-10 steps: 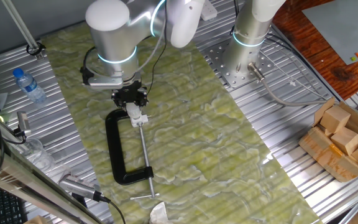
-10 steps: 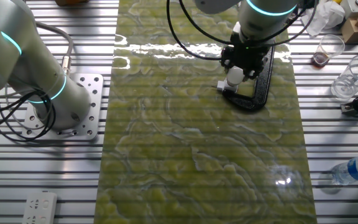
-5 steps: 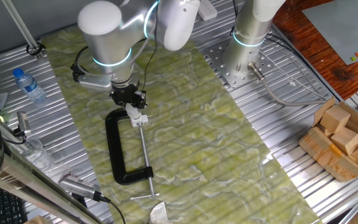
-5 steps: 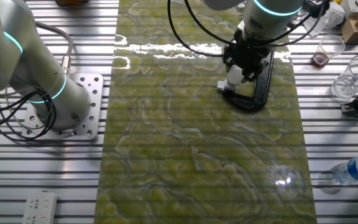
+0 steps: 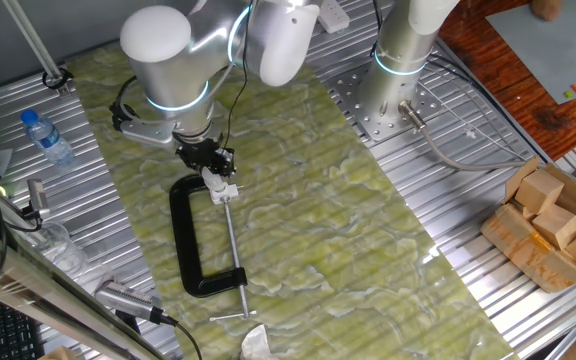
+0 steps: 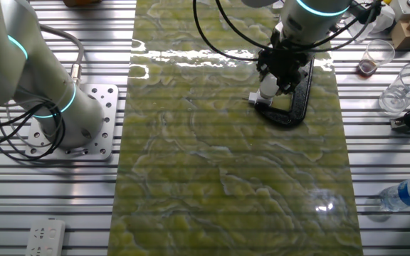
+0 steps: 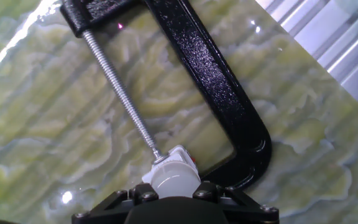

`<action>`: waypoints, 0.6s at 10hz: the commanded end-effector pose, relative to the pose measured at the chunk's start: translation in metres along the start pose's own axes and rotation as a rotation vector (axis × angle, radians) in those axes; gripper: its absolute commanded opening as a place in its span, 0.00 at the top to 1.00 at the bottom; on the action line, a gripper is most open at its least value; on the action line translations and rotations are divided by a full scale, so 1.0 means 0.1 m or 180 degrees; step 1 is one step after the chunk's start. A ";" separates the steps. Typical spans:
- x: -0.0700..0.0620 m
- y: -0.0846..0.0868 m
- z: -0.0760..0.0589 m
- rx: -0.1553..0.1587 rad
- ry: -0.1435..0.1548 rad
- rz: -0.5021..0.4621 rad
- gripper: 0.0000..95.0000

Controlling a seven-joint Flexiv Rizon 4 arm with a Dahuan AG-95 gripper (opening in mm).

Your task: Install the light bulb by rotating it

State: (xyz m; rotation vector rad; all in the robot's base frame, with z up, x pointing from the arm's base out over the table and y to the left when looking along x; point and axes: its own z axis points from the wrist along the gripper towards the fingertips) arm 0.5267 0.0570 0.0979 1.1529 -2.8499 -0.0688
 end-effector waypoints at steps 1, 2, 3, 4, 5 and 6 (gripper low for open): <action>0.01 0.00 0.00 0.0025 0.0023 0.0007 1.00; 0.01 0.00 0.00 0.0039 0.0021 -0.0036 1.00; 0.01 0.00 0.00 0.0051 0.0027 -0.0132 0.80; 0.01 0.00 0.00 0.0046 0.0029 -0.0151 0.60; 0.01 0.01 0.00 0.0041 0.0028 -0.0129 0.40; 0.01 0.01 -0.01 0.0033 0.0021 0.0016 0.20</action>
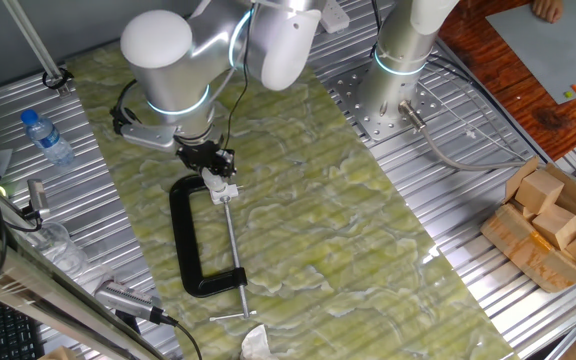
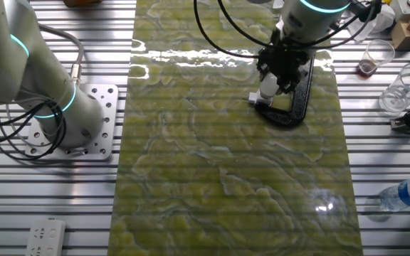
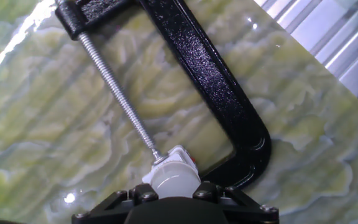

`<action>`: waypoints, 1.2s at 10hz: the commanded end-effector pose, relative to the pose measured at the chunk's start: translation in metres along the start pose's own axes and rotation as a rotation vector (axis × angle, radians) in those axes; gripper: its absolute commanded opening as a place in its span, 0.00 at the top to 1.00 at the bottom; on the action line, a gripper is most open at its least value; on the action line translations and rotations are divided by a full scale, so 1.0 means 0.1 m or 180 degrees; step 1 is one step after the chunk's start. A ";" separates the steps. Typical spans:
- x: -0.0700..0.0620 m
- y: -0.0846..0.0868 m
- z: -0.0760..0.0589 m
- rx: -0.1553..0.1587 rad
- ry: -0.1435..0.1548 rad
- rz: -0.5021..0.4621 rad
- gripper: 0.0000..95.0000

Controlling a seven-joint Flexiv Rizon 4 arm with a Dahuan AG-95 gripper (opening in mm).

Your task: Install the light bulb by rotating it

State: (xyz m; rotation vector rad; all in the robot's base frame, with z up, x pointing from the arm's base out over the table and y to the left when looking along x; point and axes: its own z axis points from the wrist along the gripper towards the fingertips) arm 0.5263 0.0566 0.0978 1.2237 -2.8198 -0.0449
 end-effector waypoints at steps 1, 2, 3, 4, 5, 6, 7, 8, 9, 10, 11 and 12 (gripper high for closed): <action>0.00 0.01 -0.01 -0.0008 0.0000 0.0220 0.20; 0.00 0.01 -0.01 0.0000 0.0003 0.0215 0.20; 0.00 0.01 -0.01 -0.0005 -0.0001 0.0269 0.20; 0.00 0.01 -0.01 -0.0027 -0.0021 0.0435 0.20; 0.00 0.01 -0.01 -0.0038 -0.0022 0.0598 0.20; 0.00 0.01 -0.01 -0.0050 -0.0017 0.0752 0.20; 0.00 0.01 -0.01 -0.0067 -0.0009 0.0880 0.20; 0.00 0.00 0.01 -0.0068 -0.0010 0.0944 0.20; 0.00 0.00 0.04 -0.0070 -0.0020 0.0944 0.40; 0.00 0.00 0.04 -0.0067 -0.0026 0.0934 0.40; 0.00 0.01 0.05 -0.0055 -0.0030 0.0790 0.40; 0.00 0.01 0.05 -0.0036 -0.0029 0.0698 0.40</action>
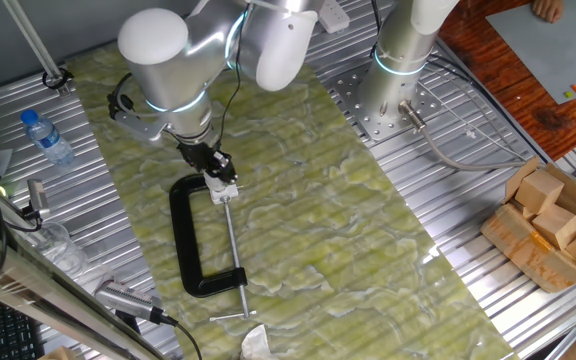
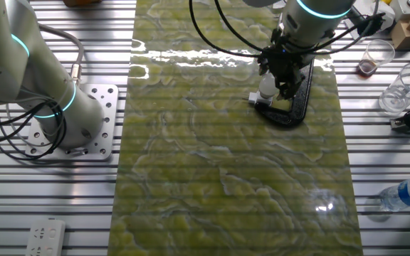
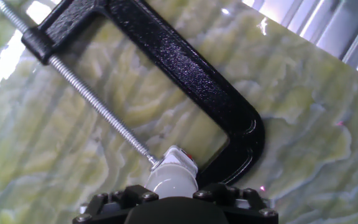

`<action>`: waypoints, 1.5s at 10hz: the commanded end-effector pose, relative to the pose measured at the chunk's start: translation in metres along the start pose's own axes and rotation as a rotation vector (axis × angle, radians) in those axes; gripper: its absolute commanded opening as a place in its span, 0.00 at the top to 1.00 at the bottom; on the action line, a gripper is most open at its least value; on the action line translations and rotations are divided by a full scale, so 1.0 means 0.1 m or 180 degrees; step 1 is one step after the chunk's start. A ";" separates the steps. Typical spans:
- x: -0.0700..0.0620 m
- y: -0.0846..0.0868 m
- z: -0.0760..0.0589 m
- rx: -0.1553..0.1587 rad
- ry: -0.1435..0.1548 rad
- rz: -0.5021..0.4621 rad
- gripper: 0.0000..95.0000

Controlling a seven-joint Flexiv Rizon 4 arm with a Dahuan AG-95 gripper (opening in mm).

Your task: Install the light bulb by rotating it

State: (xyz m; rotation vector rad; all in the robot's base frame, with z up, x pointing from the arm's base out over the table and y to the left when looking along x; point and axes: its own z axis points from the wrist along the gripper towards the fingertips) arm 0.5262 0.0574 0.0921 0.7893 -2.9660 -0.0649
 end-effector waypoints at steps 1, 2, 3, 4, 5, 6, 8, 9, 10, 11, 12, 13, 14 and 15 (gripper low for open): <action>0.01 0.04 0.00 0.0047 0.0001 -0.0331 0.20; 0.01 0.07 0.00 0.0056 -0.0010 -0.0382 0.20; 0.01 0.08 0.02 0.0067 -0.0021 -0.0547 0.20; 0.01 0.08 0.03 0.0067 -0.0026 -0.0565 0.20; 0.01 0.08 0.04 0.0068 -0.0024 -0.0535 0.20; 0.01 0.08 0.06 0.0068 -0.0024 -0.0499 0.20; 0.01 0.08 0.09 0.0075 -0.0021 -0.0478 0.20; 0.01 0.07 0.09 0.0083 -0.0024 -0.0468 0.20; 0.01 0.06 0.09 0.0085 -0.0027 -0.0470 0.20; 0.01 0.04 0.09 0.0087 -0.0029 -0.0478 0.20; 0.01 0.02 0.09 0.0086 -0.0029 -0.0468 0.20; 0.01 0.00 0.09 0.0083 -0.0028 -0.0427 0.40; 0.01 0.00 0.09 0.0081 -0.0030 -0.0426 0.40; 0.01 0.00 0.10 0.0080 -0.0030 -0.0422 0.40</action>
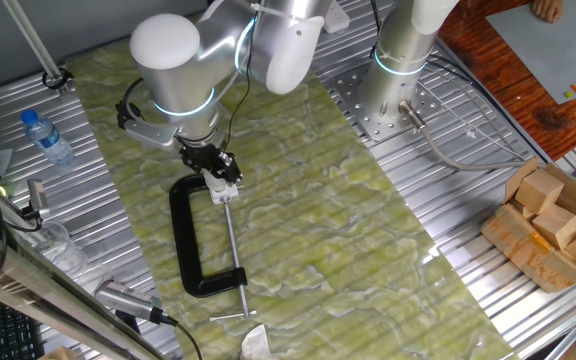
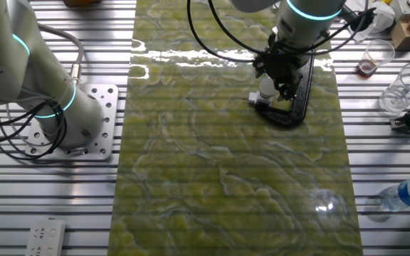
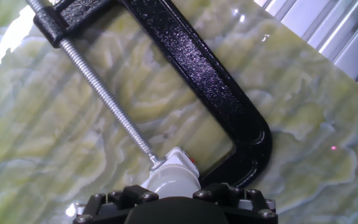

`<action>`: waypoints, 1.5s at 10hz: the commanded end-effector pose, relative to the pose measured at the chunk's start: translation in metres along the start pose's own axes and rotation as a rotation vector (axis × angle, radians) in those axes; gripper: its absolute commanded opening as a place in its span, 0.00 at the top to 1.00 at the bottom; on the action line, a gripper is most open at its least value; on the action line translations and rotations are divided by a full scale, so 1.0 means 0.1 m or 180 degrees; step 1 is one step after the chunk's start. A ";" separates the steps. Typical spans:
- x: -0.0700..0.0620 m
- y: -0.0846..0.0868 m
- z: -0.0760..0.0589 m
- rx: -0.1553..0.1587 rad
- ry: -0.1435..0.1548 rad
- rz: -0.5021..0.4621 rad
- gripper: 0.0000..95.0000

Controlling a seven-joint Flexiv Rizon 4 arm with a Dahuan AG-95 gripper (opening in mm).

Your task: Install the light bulb by rotating it

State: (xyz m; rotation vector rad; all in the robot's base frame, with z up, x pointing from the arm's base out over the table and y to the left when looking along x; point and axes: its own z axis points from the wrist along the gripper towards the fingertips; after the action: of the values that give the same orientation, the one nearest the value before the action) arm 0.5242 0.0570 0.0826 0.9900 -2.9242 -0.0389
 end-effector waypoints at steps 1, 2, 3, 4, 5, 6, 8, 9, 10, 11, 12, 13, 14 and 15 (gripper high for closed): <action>0.00 0.00 0.02 0.0003 -0.0005 -0.0008 0.40; 0.00 0.00 0.03 0.0004 -0.0006 -0.0011 0.40; 0.00 0.00 0.03 0.0004 -0.0008 -0.0013 0.20; 0.00 0.00 0.04 0.0006 -0.0010 -0.0009 0.40; -0.01 0.00 0.04 0.0016 -0.0014 -0.0065 0.40; -0.01 0.00 0.04 0.0047 -0.0006 -0.0182 0.40; -0.01 0.01 0.05 0.0071 -0.0018 -0.0253 0.40; -0.01 0.01 0.05 0.0072 -0.0019 -0.0249 0.40; -0.01 0.01 0.05 0.0071 -0.0020 -0.0248 0.40; -0.01 0.01 0.05 0.0071 -0.0022 -0.0235 0.40; -0.01 0.01 0.05 0.0070 -0.0030 -0.0216 0.60; -0.01 0.01 0.05 0.0061 -0.0039 -0.0182 0.80; -0.01 0.01 0.05 0.0057 -0.0038 -0.0153 1.00; -0.01 0.01 0.05 0.0057 -0.0034 -0.0146 1.00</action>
State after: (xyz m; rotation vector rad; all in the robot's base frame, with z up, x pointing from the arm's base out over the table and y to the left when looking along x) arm 0.5229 0.0593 0.0775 1.0626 -2.9158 -0.0223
